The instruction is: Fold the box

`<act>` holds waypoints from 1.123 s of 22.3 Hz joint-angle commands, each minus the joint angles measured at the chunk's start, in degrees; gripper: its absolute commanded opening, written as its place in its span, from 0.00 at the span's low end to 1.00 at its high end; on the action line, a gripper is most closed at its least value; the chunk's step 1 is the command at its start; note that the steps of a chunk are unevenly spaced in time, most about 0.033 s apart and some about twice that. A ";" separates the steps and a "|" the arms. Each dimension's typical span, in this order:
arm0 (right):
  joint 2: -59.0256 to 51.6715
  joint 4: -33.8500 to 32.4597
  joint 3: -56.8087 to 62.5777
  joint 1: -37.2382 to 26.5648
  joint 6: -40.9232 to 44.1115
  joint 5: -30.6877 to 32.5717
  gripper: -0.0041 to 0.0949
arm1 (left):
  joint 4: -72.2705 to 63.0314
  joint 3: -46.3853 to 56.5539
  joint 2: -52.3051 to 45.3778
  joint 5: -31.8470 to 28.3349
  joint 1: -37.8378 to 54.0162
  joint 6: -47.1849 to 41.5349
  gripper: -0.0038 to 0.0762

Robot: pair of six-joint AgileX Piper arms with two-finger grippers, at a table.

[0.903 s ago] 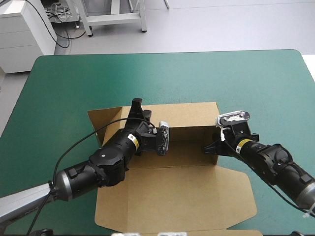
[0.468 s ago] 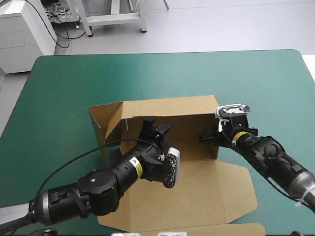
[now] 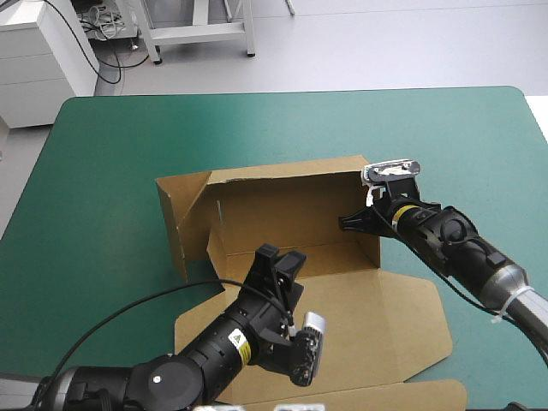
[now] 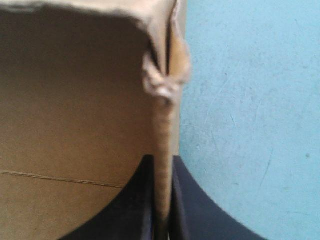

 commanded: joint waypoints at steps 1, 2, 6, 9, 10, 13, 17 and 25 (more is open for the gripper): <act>-1.31 -2.17 -6.49 -0.09 -0.79 5.92 0.04 | 3.66 -7.63 -1.53 0.97 1.86 -1.77 0.53; -1.31 -2.77 -7.73 -0.09 -0.79 7.39 0.04 | 2.78 -9.91 -1.42 0.97 3.53 -1.64 0.53; -0.09 -4.33 -14.50 -0.17 -2.11 14.23 0.02 | -6.99 -18.24 -1.33 -1.10 14.90 1.92 0.53; 5.37 0.68 -22.46 -3.24 -8.55 24.38 0.02 | -23.49 -24.00 -1.33 -1.50 29.03 6.32 0.53; 8.72 4.68 -26.27 -5.42 -12.80 28.04 0.02 | -31.80 -24.80 -1.33 -1.37 37.01 7.87 0.53; 16.21 11.08 -31.82 -9.00 -19.83 32.38 0.02 | -45.05 -24.67 -1.45 1.11 50.04 8.99 0.51; 28.33 11.80 -37.19 -10.57 -22.70 36.63 0.02 | -65.03 -19.98 -3.94 2.20 62.52 15.85 0.30; 35.91 13.04 -37.98 -10.57 -24.59 33.68 0.02 | -67.14 12.90 -27.75 -16.26 63.71 8.91 0.04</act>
